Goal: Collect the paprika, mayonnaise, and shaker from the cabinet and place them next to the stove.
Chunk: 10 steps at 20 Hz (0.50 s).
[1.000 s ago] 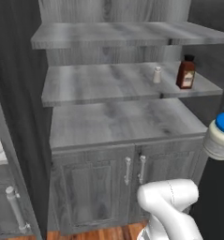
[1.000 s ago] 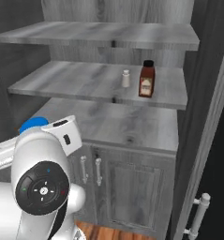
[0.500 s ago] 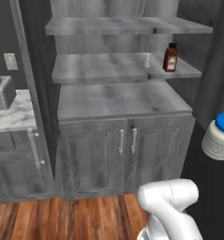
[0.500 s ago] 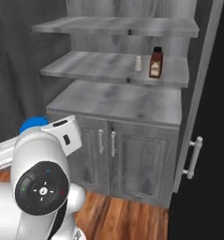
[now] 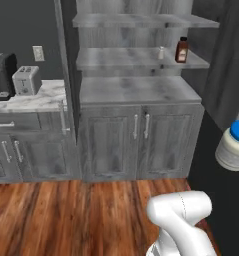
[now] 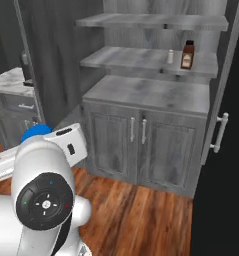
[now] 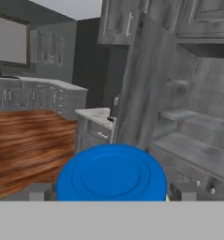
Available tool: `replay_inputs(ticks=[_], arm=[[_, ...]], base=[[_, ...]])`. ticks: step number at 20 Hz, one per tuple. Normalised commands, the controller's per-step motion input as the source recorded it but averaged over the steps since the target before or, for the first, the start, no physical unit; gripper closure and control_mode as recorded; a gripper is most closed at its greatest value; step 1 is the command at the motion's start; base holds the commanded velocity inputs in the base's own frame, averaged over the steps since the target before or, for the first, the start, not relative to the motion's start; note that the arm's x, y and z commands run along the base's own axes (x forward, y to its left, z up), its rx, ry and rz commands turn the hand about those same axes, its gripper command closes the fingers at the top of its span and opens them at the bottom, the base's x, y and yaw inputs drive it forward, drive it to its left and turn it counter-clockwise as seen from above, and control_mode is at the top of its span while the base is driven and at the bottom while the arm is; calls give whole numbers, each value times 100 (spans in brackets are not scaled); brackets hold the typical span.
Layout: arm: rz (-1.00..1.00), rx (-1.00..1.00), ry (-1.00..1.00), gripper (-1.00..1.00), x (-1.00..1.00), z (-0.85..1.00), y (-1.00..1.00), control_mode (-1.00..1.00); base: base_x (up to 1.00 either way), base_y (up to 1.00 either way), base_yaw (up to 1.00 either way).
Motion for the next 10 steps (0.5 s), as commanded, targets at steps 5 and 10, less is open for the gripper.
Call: replay_inputs(ticks=[5,10], arm=[[0,0,0,100,0,0,0,100],[0,0,0,100,0,0,0,100]], base=[[-83,57,25],[-71,63,34]])
